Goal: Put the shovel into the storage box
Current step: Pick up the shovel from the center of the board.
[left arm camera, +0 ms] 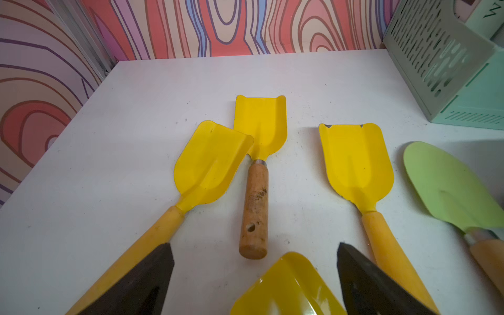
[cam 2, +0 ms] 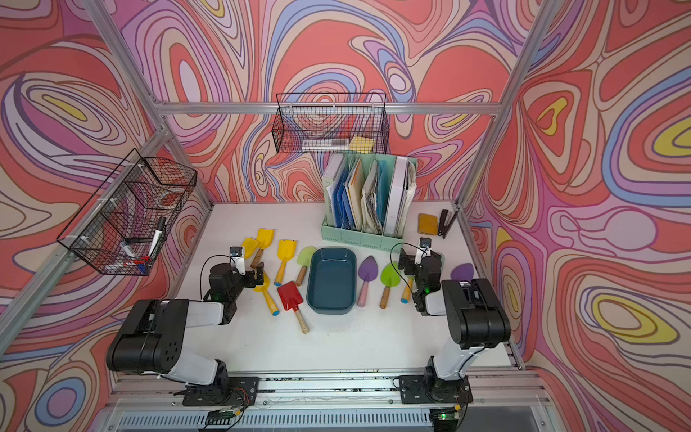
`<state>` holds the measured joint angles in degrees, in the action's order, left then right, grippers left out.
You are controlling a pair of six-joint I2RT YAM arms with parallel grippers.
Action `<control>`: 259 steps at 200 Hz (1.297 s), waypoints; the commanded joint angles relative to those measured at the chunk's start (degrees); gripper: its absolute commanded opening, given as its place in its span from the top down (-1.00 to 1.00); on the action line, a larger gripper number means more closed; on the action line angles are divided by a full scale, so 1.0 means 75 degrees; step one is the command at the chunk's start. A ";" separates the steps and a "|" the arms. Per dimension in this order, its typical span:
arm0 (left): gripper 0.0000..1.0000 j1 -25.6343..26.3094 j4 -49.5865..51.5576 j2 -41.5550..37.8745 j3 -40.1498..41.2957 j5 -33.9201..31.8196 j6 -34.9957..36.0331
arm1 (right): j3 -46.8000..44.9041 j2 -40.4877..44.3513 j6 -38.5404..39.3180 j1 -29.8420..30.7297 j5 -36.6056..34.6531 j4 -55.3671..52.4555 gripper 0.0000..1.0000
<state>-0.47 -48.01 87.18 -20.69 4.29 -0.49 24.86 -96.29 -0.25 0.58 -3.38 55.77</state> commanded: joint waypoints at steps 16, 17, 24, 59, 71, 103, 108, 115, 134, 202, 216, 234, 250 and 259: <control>-0.98 -0.0053 -0.0279 0.0111 -0.0129 -0.0029 -0.0077 | 0.0128 -0.0122 0.0050 0.0049 0.0063 0.0099 -0.96; -0.98 -0.0048 -0.0279 0.0109 -0.0127 -0.0031 -0.0082 | 0.0129 -0.0122 0.0047 0.0044 0.0063 0.0099 -0.96; -0.99 -0.0054 -0.0278 0.0107 -0.0133 -0.0031 -0.0075 | 0.0135 -0.0125 0.0050 0.0049 0.0054 0.0099 -0.97; -0.98 -0.0055 -0.0279 0.0109 -0.0133 -0.0034 -0.0075 | 0.0130 -0.0125 0.0053 0.0052 0.0053 0.0106 -0.96; -0.98 -0.0055 -0.0279 0.0108 -0.0136 -0.0029 -0.0078 | 0.0127 -0.0128 0.0047 0.0046 0.0053 0.0099 -0.96; -0.98 -0.0055 -0.0279 0.0110 -0.0135 -0.0033 -0.0075 | 0.0135 -0.0122 0.0048 0.0051 0.0062 0.0102 -0.96; -0.98 -0.0055 -0.0279 0.0109 -0.0136 -0.0030 -0.0077 | 0.0126 -0.0122 0.0050 0.0050 0.0052 0.0104 -0.96; -0.99 -0.0055 -0.0268 0.0107 -0.0133 -0.0031 -0.0075 | 0.0130 -0.0122 0.0048 0.0052 0.0057 0.0099 -0.96; -0.99 -0.0055 -0.0279 0.0108 -0.0136 -0.0028 -0.0082 | 0.0235 -0.0134 0.0012 0.0049 0.0068 -0.0120 -0.97; -0.98 -0.0054 -0.0242 0.0125 -0.0167 -0.0044 -0.0058 | 0.0319 -0.0134 -0.0141 -0.0115 0.0276 -0.0279 -0.96; -0.98 -0.0065 -0.0109 0.0105 -0.0212 -0.0097 -0.0097 | 0.0305 -0.0134 -0.0142 -0.0113 0.0297 -0.0253 -0.96; -0.98 -0.0053 -0.0175 -0.0031 -0.0145 -0.0148 -0.0122 | 0.0283 0.0040 -0.0241 -0.0122 -0.0032 -0.0316 -0.96; -0.99 -0.0037 0.0432 -0.0690 -0.0187 -0.0655 -0.0267 | 0.0476 0.0686 -0.0230 -0.0117 -0.0179 -0.1235 -0.91; -0.98 -0.0043 0.0938 -0.1145 -0.0255 -0.1087 -0.0423 | 0.0916 0.1109 -0.0527 -0.0119 -0.0555 -0.2568 -0.83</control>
<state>-0.47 -46.50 85.54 -20.95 2.59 -1.17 26.68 -94.54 -1.26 -0.08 -3.16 50.63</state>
